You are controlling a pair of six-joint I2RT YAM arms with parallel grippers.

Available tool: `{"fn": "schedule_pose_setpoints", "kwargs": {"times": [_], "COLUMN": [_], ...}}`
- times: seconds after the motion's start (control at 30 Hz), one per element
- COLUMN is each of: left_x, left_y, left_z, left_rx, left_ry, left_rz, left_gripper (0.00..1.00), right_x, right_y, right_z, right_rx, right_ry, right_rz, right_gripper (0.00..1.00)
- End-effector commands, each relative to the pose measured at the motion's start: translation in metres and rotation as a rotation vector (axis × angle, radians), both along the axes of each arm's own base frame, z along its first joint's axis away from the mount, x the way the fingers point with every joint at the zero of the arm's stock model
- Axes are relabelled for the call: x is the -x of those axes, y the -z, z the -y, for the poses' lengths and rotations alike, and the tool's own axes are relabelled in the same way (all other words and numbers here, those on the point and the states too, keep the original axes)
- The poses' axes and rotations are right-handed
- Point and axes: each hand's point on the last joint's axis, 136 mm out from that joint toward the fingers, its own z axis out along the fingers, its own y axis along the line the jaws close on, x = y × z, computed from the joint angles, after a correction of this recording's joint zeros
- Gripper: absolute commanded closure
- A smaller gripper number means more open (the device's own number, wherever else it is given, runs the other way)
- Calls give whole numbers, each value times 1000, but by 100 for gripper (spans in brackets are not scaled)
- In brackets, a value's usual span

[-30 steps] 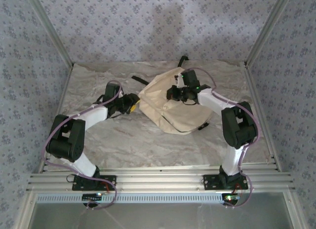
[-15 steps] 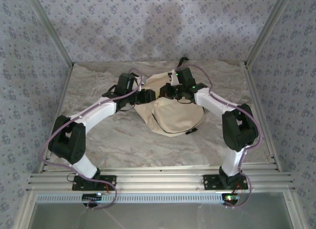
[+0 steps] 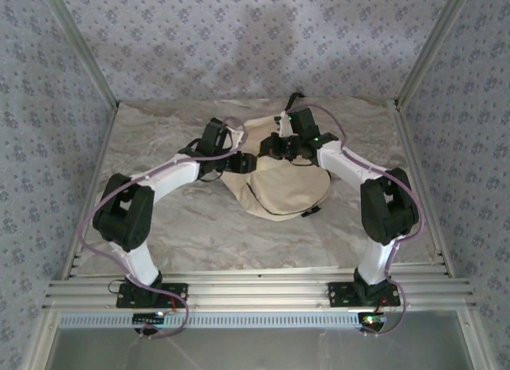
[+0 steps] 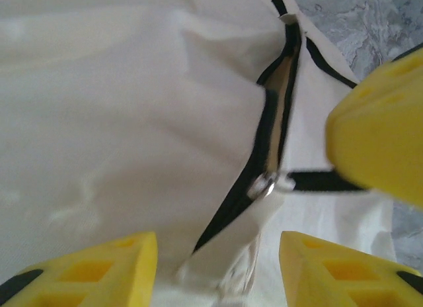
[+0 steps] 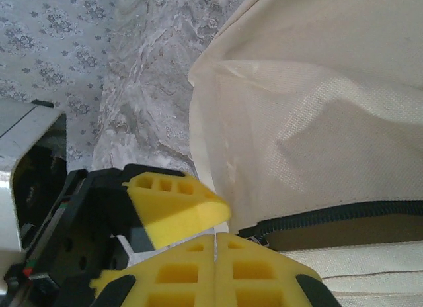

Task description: Pack the student bag

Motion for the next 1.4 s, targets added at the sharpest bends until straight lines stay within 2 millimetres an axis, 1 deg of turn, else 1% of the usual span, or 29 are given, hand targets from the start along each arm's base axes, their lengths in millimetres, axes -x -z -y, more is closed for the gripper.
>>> {"fn": "schedule_pose_setpoints", "kwargs": {"times": [0.0,0.1,0.23,0.4,0.43,0.47,0.53,0.57,0.6,0.67,0.73,0.83,0.9,0.97,1.03,1.13,1.2,1.27,1.37], "left_x": [-6,-7,-6,-8,-9,-10,-14,-15,-15,-12,-7,3,10,18,23,27,28,28,25], "left_y": [-7,0,13,37,39,42,42,43,41,37,32,26,24,26,28,29,29,29,28], "left_z": [16,20,18,6,5,4,4,4,5,8,6,2,-3,-8,-14,-19,-22,-24,-30], "left_rx": [-37,-43,-79,-185,-195,-205,-212,-213,-210,-198,-190,-180,-177,-178,-184,-194,-202,-211,-223], "left_ry": [50,53,54,24,18,12,1,2,6,19,27,33,26,19,9,-2,-10,-19,-38], "left_rz": [73,64,35,23,27,30,37,35,35,37,40,43,37,29,22,18,19,20,25], "left_gripper": [47,49,57,56,60,66,82,93,100,100,100,100,100,100,100,100,100,100,100], "right_x": [2,3,1,1,1,2,2,1,0,-4,-13,-36,-55,-70,-81,-90,-92,-94,-93], "right_y": [-42,-44,-46,-54,-55,-56,-56,-54,-50,-40,-24,4,25,43,59,72,77,77,74], "right_z": [-7,-6,-4,-5,-5,-5,-4,-2,0,7,18,47,73,98,121,146,164,181,213], "right_rx": [-70,-73,-89,-134,-139,-141,-138,-130,-115,-80,-34,22,51,101,145,177,218,246,312], "right_ry": [-30,-32,-16,-16,-17,-18,-15,-10,-4,13,58,127,198,259,309,356,390,422,477], "right_rz": [74,75,61,56,56,56,56,55,54,56,37,33,11,-5,-26,-35,-39,-31,-17], "right_gripper": [100,100,100,100,100,100,100,100,100,100,100,100,100,100,100,100,100,100,100]}}
